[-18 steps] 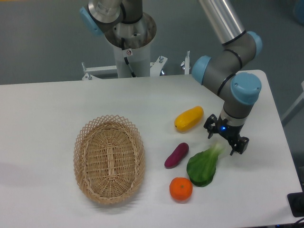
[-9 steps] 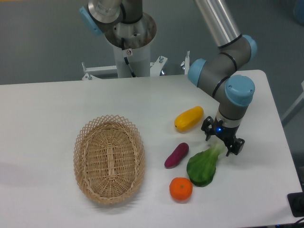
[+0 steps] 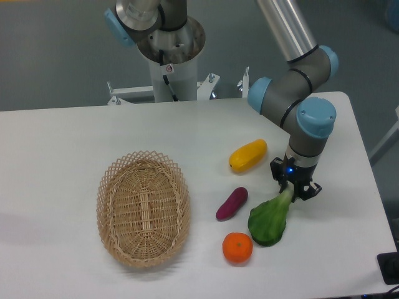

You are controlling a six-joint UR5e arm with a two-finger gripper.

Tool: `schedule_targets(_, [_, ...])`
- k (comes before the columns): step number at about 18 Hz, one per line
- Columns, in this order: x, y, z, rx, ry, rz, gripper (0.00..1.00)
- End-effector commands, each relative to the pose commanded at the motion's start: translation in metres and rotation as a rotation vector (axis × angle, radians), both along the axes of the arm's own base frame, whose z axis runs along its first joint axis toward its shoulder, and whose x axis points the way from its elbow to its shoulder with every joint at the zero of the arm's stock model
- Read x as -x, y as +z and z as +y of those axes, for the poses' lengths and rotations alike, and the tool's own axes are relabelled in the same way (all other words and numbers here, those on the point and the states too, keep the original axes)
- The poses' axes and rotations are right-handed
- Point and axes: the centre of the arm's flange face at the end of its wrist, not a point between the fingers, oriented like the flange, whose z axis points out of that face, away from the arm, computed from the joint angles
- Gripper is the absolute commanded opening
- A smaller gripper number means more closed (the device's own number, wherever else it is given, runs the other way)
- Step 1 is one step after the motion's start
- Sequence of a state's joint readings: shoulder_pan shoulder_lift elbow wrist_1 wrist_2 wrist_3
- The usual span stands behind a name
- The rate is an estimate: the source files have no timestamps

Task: Pick up the green vegetable from the table
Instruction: 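Lower the gripper and close it on the bok choy stem, then lift the bok choy up off the table by its stem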

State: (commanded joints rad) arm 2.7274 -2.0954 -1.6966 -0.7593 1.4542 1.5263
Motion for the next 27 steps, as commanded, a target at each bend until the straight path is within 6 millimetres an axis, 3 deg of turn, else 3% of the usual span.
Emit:
schedule_targets(3, [0.008,0.021,-0.002,-0.018,-0.001,0.035,0.36])
schedule_targets(8, [0.015,0.05,-0.014,-0.041,0.015,0.074,0.28])
schedule_targets(13, [0.022,0.098,-0.017,-0.147,0.023,0.112,0.28])
schedule_targets(17, [0.012,0.134,-0.01,-0.279,0.058,0.095,0.28])
schedule_targets(20, [-0.009,0.164,0.001,-0.356,0.127,0.065,0.28])
schedule_targets(27, [-0.032,0.184,0.019,-0.412,0.187,0.027,0.28])
